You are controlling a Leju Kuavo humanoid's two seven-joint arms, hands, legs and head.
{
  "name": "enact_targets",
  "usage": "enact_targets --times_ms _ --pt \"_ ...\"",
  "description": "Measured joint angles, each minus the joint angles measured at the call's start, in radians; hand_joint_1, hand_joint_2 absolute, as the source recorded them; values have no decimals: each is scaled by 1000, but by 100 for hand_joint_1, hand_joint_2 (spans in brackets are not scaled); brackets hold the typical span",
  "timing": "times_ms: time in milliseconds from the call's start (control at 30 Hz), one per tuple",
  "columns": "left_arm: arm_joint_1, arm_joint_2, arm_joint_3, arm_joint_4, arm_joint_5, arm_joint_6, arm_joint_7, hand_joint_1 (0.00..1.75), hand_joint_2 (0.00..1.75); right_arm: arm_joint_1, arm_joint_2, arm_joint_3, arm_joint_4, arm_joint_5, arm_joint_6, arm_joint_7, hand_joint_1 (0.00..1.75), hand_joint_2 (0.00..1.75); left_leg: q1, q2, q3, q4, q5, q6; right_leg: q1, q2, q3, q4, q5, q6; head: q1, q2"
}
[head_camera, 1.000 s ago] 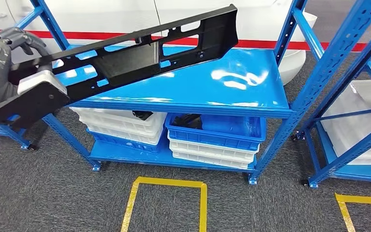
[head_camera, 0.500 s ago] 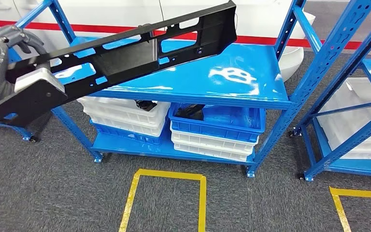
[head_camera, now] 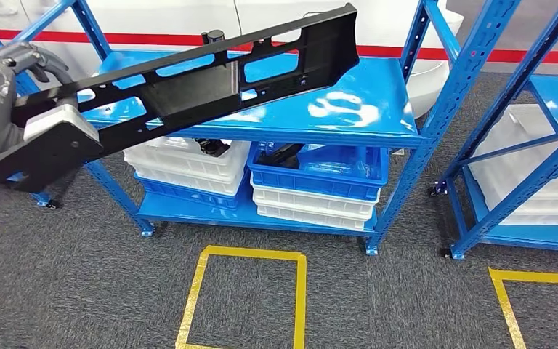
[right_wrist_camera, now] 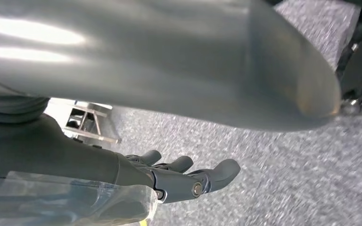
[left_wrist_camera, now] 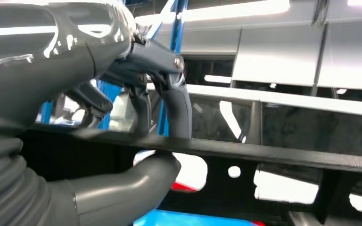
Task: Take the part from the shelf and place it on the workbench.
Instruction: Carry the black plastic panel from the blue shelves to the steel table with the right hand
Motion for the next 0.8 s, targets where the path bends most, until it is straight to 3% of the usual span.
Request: enact_targets --times_ms 100,133,167,200,233,300,367,467,533,600,633,667,700,733,800 --pt "3 1 1 0 0 0 0 175 175 0 -1 0 0 -1 0 0 0 0 10 -1 -68 195 -126 -18 -1 -4 -25 0 22 -10 -1 0" --pt "6 1 1 0 0 1 -1 175 175 0 -1 0 0 -1 0 0 0 0 13 -1 -82 252 -150 -21 -1 -4 -34 0 28 -9 -1 0" --pt "9 1 0 0 0 1 -1 175 175 0 -2 0 0 -1 0 0 0 0 15 -1 -80 274 -154 -24 0 -5 -43 0 35 -8 -1 0" --pt "10 1 0 0 0 1 -1 175 175 0 -2 0 0 -1 0 0 0 0 17 -1 -57 254 -140 -24 0 -4 -51 0 42 -7 -1 0" --pt "11 1 0 0 0 1 -1 175 175 0 -3 0 0 -2 0 0 0 0 17 -1 -14 194 -115 -22 0 -4 -58 0 47 -5 -1 0" --pt "10 1 2 0 0 1 -1 175 175 0 -3 0 0 -2 0 0 0 0 15 -3 89 33 -73 -14 1 -3 -66 0 58 2 -1 0" --pt "8 2 5 0 0 1 -1 175 175 0 -3 0 0 -2 0 0 0 0 7 -5 137 -53 -59 -1 2 -2 -71 -1 69 12 0 0" --pt "8 4 5 0 0 2 -2 175 175 1 -4 0 0 -2 0 0 0 0 4 -4 126 -67 -42 18 1 -1 -83 3 73 30 1 0" --pt "8 4 5 0 0 2 -2 175 175 1 -4 0 0 -2 0 0 0 0 8 -1 112 -75 -23 32 2 0 -114 71 12 34 3 0" --pt "8 4 4 0 0 2 -3 175 175 2 -3 0 0 -1 0 0 0 0 5 -1 94 -74 -8 41 1 0 -164 211 -81 35 4 0" --pt "9 4 4 0 0 1 -3 175 175 2 -3 0 0 -1 0 0 0 0 3 -1 84 -73 -1 42 1 0 -183 275 -110 35 4 0" --pt "10 4 3 0 1 1 -3 175 175 2 -3 0 0 -1 0 0 0 0 1 -1 75 -72 6 43 1 0 -187 309 -117 35 4 0" --pt "10 4 3 0 2 1 -3 175 175 2 -3 0 0 -1 0 0 0 0 0 -2 66 -71 12 43 1 0 -172 305 -104 34 5 0" --pt "11 4 2 0 2 1 -3 175 175 2 -3 0 0 0 0 0 0 0 0 -3 58 -69 18 41 1 0 -138 261 -78 32 5 0" --pt "11 4 3 0 3 1 -3 175 175 1 -4 0 0 1 0 0 0 0 -2 -3 46 -62 24 37 3 0 -36 106 -27 26 5 0"
